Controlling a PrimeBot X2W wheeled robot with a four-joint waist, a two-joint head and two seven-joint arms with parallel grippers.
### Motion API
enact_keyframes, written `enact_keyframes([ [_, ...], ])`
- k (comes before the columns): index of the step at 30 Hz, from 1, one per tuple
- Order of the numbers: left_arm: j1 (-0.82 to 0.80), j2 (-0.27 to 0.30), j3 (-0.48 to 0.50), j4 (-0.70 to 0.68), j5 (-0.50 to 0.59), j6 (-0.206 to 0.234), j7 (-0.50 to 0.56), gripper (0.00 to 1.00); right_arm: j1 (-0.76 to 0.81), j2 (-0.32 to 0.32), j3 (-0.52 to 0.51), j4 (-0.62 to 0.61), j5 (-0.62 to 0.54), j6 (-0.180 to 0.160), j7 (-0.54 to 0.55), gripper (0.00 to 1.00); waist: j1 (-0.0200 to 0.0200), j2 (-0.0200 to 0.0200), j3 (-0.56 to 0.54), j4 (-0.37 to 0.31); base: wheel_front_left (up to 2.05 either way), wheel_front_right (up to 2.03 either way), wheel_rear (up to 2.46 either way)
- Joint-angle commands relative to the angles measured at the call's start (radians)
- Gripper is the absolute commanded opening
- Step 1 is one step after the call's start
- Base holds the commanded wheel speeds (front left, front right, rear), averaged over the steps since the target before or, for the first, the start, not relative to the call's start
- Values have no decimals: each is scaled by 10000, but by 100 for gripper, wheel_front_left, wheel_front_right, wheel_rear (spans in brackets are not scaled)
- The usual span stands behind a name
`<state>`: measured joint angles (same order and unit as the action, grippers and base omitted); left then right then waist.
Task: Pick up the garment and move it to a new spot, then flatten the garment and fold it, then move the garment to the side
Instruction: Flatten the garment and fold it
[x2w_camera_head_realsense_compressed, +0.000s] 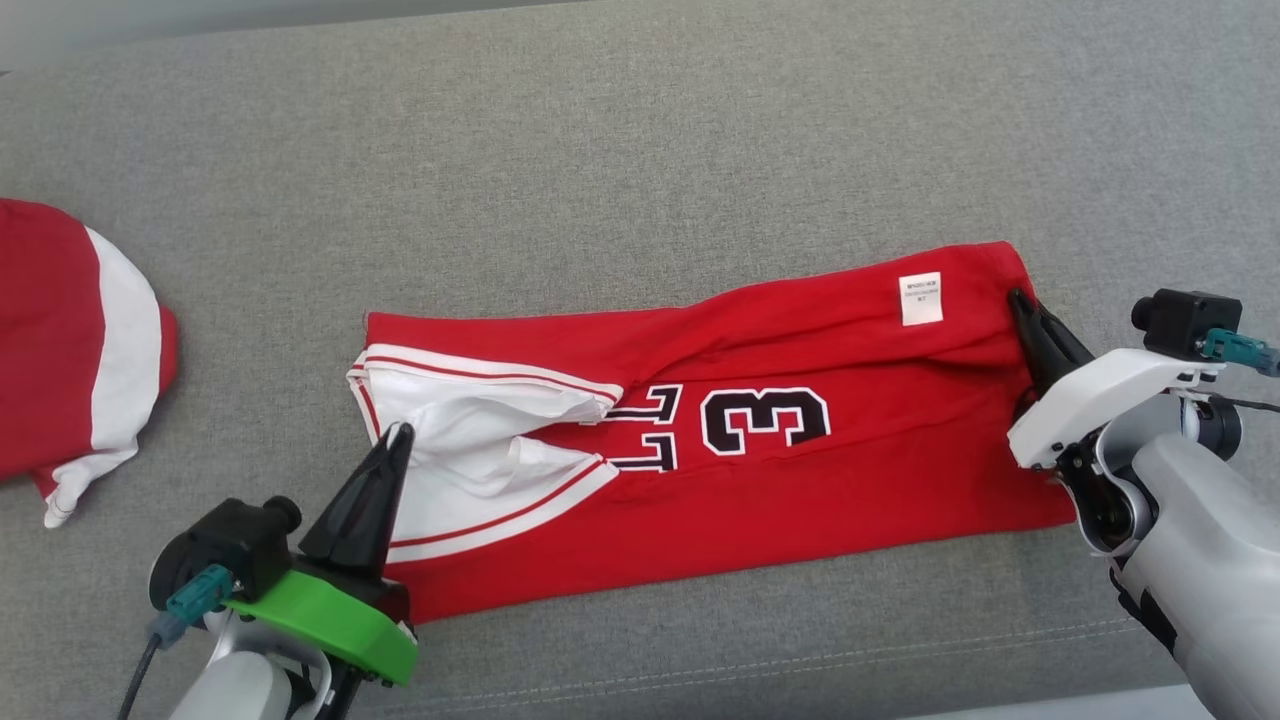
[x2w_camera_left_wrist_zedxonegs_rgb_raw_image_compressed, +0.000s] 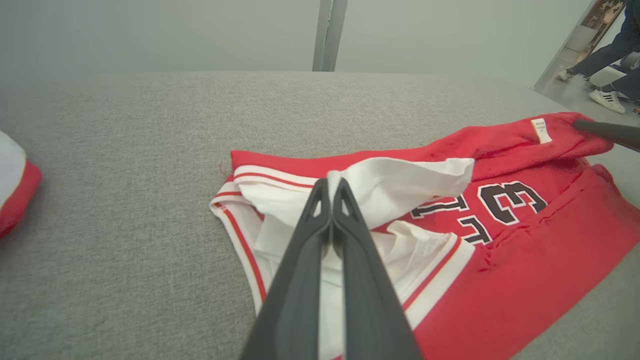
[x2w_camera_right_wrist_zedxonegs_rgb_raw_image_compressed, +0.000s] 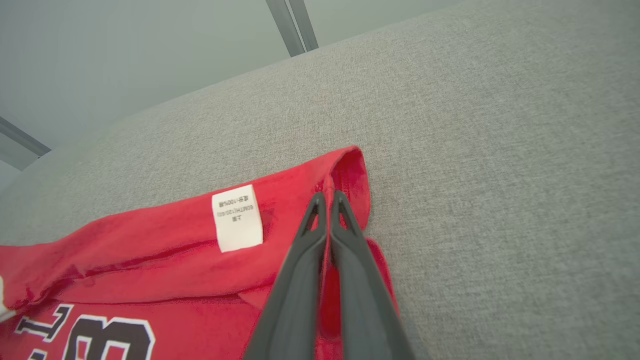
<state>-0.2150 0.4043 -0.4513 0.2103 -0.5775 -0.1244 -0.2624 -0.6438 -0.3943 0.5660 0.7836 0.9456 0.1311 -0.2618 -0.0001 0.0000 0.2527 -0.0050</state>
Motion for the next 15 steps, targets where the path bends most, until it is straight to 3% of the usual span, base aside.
enact_keyframes([
  [1,236,-162,79,114,118,-45,-27,0,234,-46,9,-53,67,-7,-38,0,1,0,-40,1,0,0,0],
  [15,943,-1077,522,654,242,-70,-27,0,851,-211,95,-159,603,-7,-36,0,1,0,-199,172,0,0,0],
])
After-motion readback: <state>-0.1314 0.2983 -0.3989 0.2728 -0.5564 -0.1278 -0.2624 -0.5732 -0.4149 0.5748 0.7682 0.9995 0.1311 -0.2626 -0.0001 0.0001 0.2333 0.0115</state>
